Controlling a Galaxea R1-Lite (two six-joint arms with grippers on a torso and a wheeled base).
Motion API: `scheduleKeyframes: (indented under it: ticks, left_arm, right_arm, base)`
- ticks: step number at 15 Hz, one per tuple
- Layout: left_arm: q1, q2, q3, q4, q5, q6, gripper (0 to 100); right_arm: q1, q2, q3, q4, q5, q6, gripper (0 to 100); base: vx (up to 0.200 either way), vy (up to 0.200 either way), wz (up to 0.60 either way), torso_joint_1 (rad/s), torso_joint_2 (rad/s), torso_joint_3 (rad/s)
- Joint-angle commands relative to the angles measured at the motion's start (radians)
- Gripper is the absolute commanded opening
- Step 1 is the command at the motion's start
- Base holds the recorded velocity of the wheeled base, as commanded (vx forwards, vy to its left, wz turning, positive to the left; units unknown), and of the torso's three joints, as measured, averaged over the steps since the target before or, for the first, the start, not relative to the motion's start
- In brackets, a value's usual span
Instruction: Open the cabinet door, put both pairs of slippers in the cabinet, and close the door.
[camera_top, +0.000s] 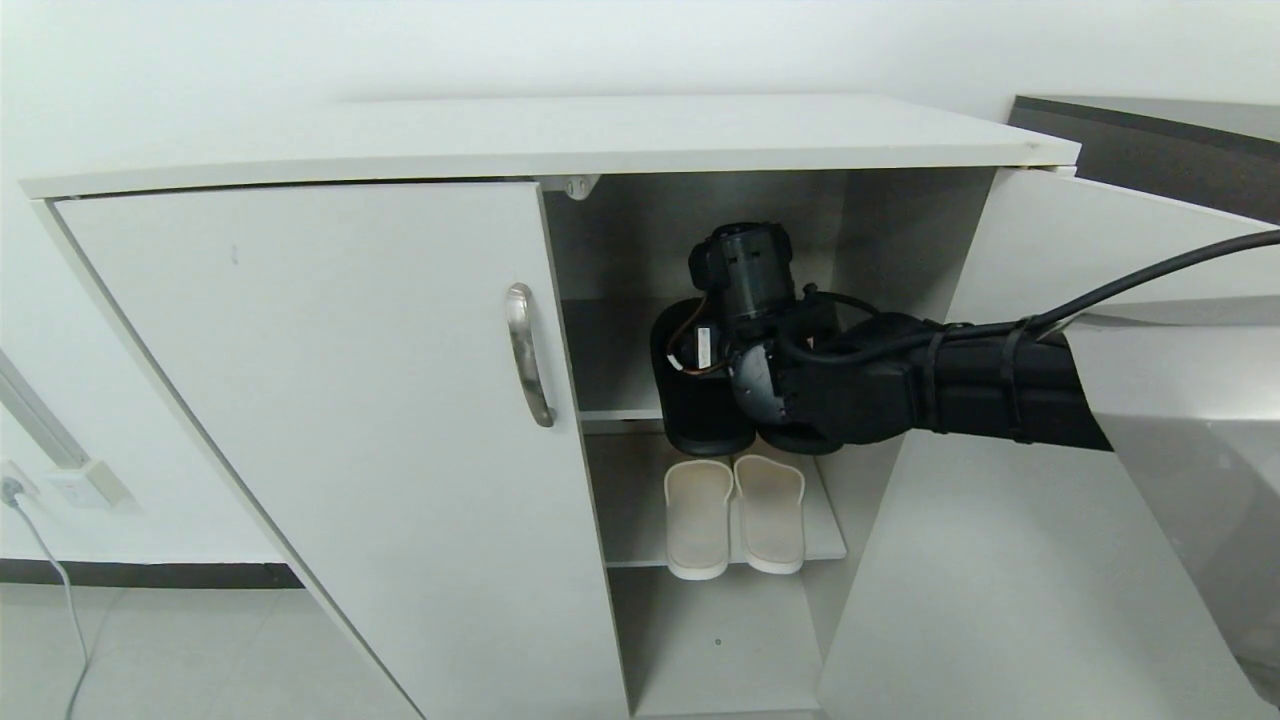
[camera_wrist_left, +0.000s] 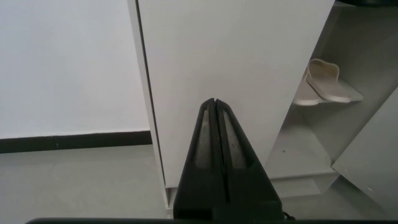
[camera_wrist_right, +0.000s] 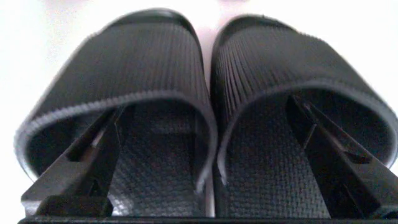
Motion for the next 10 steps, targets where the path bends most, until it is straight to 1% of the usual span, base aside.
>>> scheduleKeyframes:
  ticks: [1, 5, 8, 10]
  left_arm:
    - [0.000, 0.001, 0.000, 0.000, 0.000, -0.001, 0]
    - [0.000, 0.001, 0.000, 0.000, 0.000, -0.001, 0]
    - [0.000, 0.001, 0.001, 0.000, 0.000, -0.001, 0]
    - [0.000, 0.001, 0.000, 0.000, 0.000, -0.001, 0]
  right_arm:
    - [0.006, -0.022, 0.022, 0.001, 0.000, 0.008, 100]
    - [0.037, -0.093, 0.111, -0.002, 0.000, 0.020, 100]
    - [0.075, -0.168, 0.224, -0.051, -0.002, 0.023, 100]
    - [0.110, -0.229, 0.323, -0.105, -0.002, 0.022, 100]
  base:
    - [0.000, 0.000, 0.00, 0.000, 0.00, 0.000]
    - [0.000, 0.000, 0.00, 0.000, 0.00, 0.000]
    - [0.000, 0.000, 0.00, 0.000, 0.00, 0.000]
    - [0.000, 0.000, 0.00, 0.000, 0.00, 0.000]
